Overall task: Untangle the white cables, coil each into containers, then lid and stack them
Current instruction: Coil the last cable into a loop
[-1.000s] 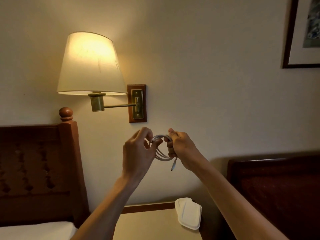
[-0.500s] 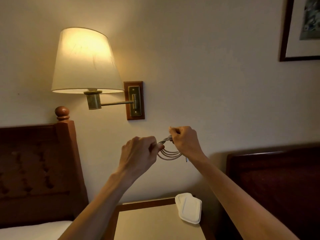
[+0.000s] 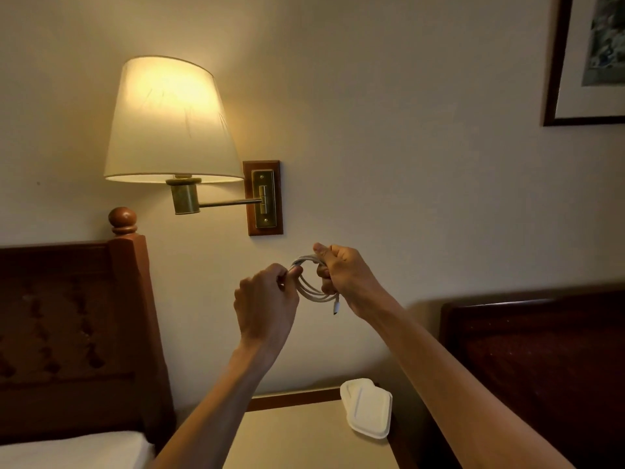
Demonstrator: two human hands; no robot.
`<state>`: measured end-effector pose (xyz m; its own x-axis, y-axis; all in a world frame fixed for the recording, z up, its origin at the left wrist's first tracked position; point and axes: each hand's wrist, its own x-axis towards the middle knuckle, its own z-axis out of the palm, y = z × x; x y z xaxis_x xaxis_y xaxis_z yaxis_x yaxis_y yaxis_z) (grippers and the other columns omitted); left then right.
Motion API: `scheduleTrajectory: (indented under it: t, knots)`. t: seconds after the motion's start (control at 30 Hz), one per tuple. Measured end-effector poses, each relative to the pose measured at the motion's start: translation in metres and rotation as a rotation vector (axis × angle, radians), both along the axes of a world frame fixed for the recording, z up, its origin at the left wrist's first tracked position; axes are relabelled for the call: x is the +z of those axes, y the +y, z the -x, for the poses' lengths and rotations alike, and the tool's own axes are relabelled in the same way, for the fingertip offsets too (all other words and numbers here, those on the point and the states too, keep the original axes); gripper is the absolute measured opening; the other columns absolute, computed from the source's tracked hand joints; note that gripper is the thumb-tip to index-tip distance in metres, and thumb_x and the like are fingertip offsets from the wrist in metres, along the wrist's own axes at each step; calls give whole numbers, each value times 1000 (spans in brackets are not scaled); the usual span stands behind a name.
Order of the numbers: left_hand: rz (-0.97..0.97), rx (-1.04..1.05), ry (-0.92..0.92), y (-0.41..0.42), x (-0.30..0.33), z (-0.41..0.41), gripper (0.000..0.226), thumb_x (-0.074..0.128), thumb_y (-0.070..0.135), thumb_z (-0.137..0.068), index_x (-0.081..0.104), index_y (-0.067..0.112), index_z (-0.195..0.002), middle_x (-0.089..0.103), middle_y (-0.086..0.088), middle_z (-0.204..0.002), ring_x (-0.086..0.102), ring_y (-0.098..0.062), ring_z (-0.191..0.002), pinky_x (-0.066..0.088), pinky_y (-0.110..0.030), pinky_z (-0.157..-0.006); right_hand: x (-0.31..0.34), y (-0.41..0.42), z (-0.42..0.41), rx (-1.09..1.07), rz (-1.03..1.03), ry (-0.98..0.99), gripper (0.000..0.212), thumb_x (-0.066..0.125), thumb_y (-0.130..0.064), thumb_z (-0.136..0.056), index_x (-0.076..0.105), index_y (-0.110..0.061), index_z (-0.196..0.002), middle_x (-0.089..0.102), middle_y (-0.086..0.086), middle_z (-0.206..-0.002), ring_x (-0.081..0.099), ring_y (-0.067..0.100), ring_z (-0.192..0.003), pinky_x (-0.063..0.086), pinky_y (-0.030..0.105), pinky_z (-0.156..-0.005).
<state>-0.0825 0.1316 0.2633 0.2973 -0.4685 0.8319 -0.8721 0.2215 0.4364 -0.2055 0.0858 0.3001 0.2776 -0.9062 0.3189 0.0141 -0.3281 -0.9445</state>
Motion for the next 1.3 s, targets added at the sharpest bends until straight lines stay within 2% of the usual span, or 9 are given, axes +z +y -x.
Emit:
scheduleTrajectory:
  t: [0.17,0.3,0.47,0.57,0.7,0.83,0.97,1.1,1.3]
  knots:
    - [10,19,-74,7,-1,0,18,72,28,-86,76,10,-84,71,0,-66,49,-4,-52,26,-9,-49,-4,-1,-5,-65,-41,35,36,39,-33,-105,57,-7,-87,41,-3,-58,36,9,-47,36,22,-48]
    - [32,-42,-175,17,1,-3,19,76,30,-82,75,13,-72,68,5,-58,48,0,-44,26,-9,-50,-8,-4,-5,-260,140,191,41,36,-33,-105,53,-20,-71,49,-2,-64,44,12,-57,41,30,-61]
    - [-66,-276,112,19,9,-13,20,70,34,-85,70,16,-80,66,6,-67,62,-5,-60,56,-30,-59,7,1,0,-87,198,139,39,35,-31,-105,53,-15,-75,45,0,-62,40,10,-53,38,22,-50]
    - [-245,-425,293,20,26,-20,23,66,38,-87,67,17,-94,64,0,-81,57,-11,-72,47,-26,-63,16,3,4,-15,233,97,35,35,-28,-106,53,-14,-79,43,-2,-61,38,8,-50,36,19,-47]
    - [-448,-723,221,25,37,-26,23,51,22,-99,63,22,-118,66,9,-94,55,-4,-84,40,-21,-72,16,1,7,68,226,123,34,36,-27,-106,52,-14,-79,43,-4,-58,38,7,-48,36,22,-48]
    - [-644,-849,352,24,39,-28,19,49,20,-97,64,9,-97,56,-8,-89,45,-19,-83,36,-32,-74,9,1,11,115,198,186,32,39,-28,-105,54,-11,-82,51,3,-65,42,7,-49,39,22,-50]
    - [-722,-746,408,22,37,-18,23,39,23,-97,50,9,-83,44,-2,-71,38,-19,-74,32,-35,-70,0,4,10,109,224,239,31,42,-26,-104,55,-11,-81,52,-1,-62,46,6,-48,45,22,-53]
    - [-657,-607,386,17,36,-4,45,33,46,-102,44,16,-71,37,-2,-66,33,-15,-65,30,-32,-64,-3,4,13,151,230,183,30,41,-26,-104,60,-13,-84,55,-1,-66,53,10,-59,50,24,-62]
    - [-362,-568,435,13,25,-8,48,35,39,-103,43,15,-63,33,-1,-58,30,-11,-55,27,-29,-57,-14,-1,36,154,202,222,20,54,-23,-98,70,-14,-105,72,3,-96,70,19,-90,59,27,-72]
